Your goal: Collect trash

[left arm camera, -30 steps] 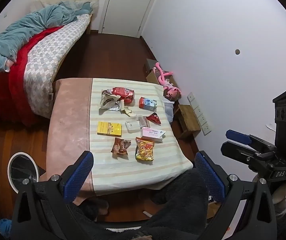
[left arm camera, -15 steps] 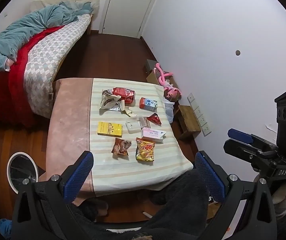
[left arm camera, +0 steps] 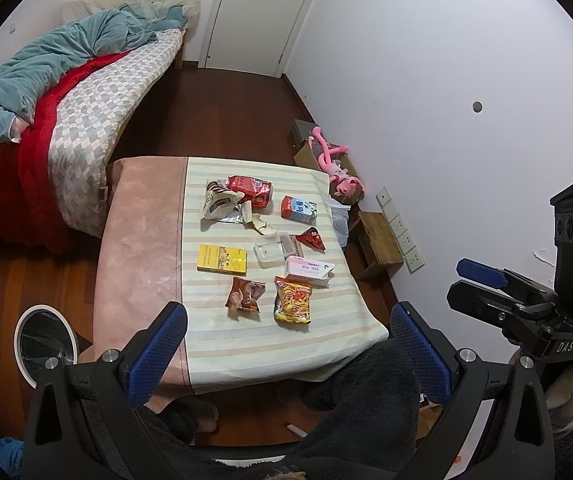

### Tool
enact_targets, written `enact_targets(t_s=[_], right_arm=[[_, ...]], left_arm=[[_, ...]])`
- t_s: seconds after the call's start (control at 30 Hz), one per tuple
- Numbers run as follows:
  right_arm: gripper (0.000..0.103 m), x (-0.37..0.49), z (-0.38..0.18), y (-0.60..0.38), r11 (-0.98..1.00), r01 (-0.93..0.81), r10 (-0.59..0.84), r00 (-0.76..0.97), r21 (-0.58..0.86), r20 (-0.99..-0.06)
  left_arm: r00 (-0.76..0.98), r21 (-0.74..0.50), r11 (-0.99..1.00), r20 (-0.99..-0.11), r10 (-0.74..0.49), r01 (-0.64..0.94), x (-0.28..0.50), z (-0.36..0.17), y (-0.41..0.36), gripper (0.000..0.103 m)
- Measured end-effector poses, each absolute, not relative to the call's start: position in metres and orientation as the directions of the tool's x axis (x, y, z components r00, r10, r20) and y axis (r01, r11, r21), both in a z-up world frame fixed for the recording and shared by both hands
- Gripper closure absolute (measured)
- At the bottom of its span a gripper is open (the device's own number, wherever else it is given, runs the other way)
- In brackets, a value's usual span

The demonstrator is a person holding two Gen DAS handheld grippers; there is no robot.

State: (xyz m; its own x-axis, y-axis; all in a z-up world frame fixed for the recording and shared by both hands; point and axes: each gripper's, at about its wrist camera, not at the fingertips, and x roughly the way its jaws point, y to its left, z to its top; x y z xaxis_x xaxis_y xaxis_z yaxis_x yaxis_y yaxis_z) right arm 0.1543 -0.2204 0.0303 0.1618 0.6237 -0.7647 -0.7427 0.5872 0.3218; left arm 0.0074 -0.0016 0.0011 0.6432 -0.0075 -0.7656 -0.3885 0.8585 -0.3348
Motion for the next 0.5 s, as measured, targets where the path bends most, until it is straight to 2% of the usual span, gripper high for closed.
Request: enact_targets(t_s=[0.5], right_arm=[[0.0,0.1566,0.0299,-0.2276,0.603,-0.734,0.606,0.167,0.313,-0.778]], left_arm=[[0.637,-0.333,0.866,-0.771,-0.022,-0.373,0.0066,-0.0077,-0.0027,0.0]])
